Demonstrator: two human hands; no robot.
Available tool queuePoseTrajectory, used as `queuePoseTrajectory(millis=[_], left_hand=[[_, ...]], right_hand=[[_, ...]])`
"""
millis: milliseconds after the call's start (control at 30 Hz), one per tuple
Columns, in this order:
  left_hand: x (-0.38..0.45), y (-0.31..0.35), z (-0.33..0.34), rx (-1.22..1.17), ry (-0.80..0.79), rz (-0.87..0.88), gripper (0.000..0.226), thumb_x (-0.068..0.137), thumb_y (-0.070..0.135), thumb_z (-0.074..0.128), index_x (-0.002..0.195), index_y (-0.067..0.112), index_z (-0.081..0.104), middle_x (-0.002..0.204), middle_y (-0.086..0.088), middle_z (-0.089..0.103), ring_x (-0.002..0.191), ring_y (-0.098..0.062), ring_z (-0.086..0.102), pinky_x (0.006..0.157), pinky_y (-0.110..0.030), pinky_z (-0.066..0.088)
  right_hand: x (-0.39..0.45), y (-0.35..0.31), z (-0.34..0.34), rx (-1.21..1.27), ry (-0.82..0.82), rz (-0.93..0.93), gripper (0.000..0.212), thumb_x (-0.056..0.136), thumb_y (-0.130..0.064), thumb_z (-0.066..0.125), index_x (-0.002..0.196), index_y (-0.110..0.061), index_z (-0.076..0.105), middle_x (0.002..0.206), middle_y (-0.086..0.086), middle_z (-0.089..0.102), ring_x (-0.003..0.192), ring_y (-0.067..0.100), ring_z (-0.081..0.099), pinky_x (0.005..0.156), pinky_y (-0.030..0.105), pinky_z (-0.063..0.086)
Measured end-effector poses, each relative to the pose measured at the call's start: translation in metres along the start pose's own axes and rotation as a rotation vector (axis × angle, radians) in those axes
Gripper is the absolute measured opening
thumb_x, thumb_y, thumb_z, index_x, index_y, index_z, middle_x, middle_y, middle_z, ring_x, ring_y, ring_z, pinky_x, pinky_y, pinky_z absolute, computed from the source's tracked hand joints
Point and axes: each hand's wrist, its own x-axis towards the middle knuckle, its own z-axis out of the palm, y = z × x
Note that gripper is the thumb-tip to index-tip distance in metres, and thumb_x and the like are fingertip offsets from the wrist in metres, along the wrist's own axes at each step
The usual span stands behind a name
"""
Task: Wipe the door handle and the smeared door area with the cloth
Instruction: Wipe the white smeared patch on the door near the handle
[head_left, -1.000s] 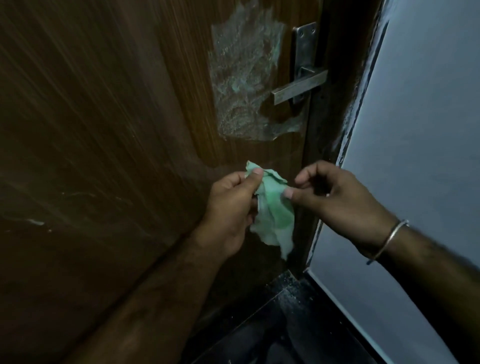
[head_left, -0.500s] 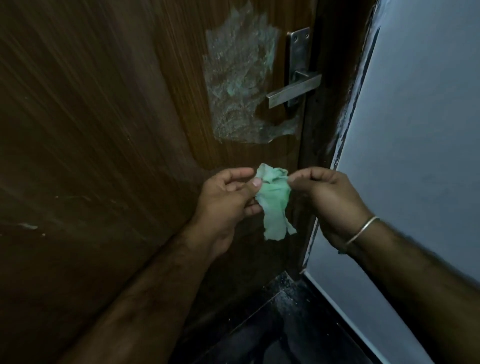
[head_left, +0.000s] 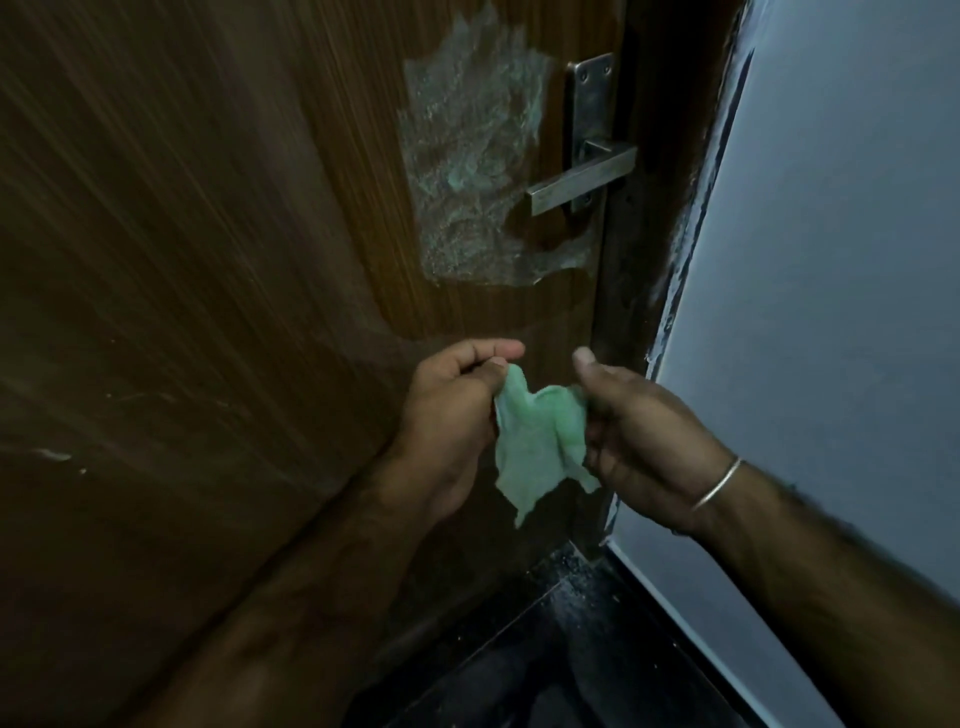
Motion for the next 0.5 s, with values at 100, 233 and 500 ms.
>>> queuePoseTrajectory(millis=[100,233,500], left_hand=[[0.002,0.004,-0.009,-0.033,-0.129,-0.015,0.029,0.088,0.004,0.065,0.112,0.021,0.067,0.108,-0.009,0.069,0.097,-0.022,0.07,0.073,-0.031,0.059],[0.006,0.004,-0.018,0.085,-0.162,0.024,0.051,0.079,-0.009,0.07,0.124,0.014,0.061,0.114,-0.01,0.071,0.096,-0.016,0.072,0.073,-0.027,0.059],[0.021,0.013,-0.018,1.028,-0.09,0.369,0.012,0.094,0.022,0.06,0.101,0.024,0.069,0.1,0.011,0.051,0.083,0.0,0.049,0.064,-0.008,0.033]], right_hand=[[-0.003,0.002,-0.007,-0.077,-0.079,-0.064,0.059,0.067,-0.01,0.076,0.121,-0.013,0.051,0.102,0.015,0.073,0.098,0.033,0.07,0.08,0.044,0.059],[-0.002,-0.012,-0.018,-0.407,0.006,-0.371,0.034,0.067,-0.008,0.077,0.1,-0.011,0.07,0.097,0.009,0.075,0.092,0.029,0.072,0.075,0.036,0.061],[0.003,-0.043,-0.018,-1.36,0.114,-0.726,0.016,0.072,-0.033,0.079,0.073,-0.031,0.063,0.093,-0.013,0.06,0.088,0.006,0.058,0.073,0.019,0.046]])
